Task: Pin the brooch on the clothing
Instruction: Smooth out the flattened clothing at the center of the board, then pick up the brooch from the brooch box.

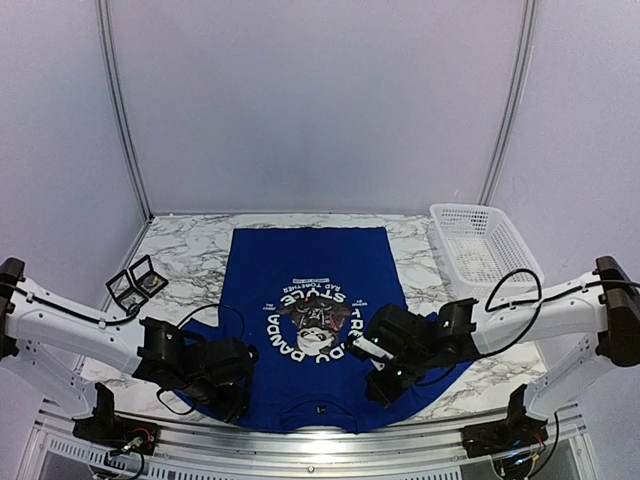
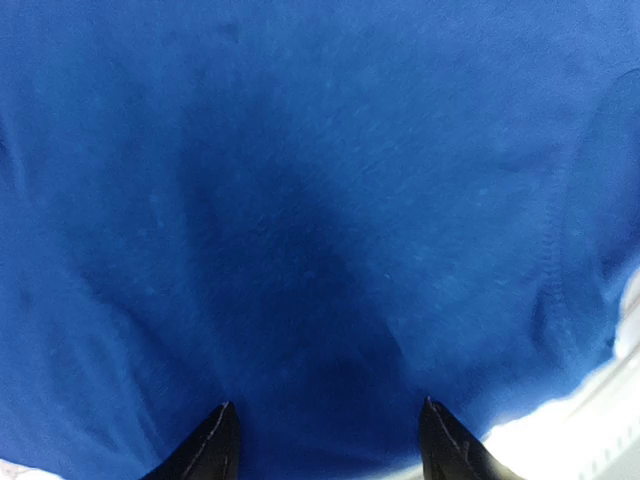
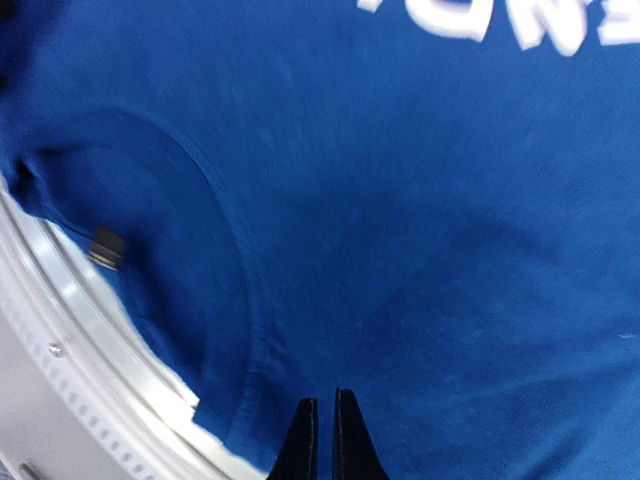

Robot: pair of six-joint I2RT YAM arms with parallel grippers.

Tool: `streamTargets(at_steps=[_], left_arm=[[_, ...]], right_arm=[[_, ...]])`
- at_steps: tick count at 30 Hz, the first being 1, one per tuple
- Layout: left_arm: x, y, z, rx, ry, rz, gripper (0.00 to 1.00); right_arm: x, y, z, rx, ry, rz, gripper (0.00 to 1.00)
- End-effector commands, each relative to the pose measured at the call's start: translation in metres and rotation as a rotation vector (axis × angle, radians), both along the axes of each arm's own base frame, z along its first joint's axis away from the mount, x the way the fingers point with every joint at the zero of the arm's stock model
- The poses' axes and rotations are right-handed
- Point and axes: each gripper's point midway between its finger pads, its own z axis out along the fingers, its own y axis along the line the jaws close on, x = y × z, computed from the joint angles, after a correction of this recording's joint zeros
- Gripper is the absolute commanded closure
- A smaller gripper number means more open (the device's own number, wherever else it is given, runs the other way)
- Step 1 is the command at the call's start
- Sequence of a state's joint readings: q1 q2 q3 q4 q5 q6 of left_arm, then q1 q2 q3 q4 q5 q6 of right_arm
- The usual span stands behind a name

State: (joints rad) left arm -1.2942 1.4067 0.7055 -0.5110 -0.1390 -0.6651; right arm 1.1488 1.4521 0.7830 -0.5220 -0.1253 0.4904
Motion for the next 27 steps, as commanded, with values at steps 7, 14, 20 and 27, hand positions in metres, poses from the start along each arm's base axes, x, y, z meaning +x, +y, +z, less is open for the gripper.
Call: streamTargets(at_steps=[7, 14, 20, 27], left_arm=[[0.089, -0.015, 0.081, -0.116, -0.239, 0.037, 0.33], [0.129, -0.017, 0.101, -0.169, -0.301, 0.031, 0.27], [0.148, -0.002, 0.101, -0.212, -0.337, 0.126, 0.22], [0.183, 0.038, 0.120, -0.211, -0.424, 0.335, 0.02]], right_arm=[[0.132, -0.038, 0.089, 0.009, -0.308, -0.345, 0.92], [0.184, -0.063, 0.092, -0.008, -0.350, -0.424, 0.91], [0.198, -0.059, 0.072, 0.084, -0.280, -0.419, 0.82], [0.218, -0.054, 0.080, 0.108, -0.323, -0.403, 0.14]])
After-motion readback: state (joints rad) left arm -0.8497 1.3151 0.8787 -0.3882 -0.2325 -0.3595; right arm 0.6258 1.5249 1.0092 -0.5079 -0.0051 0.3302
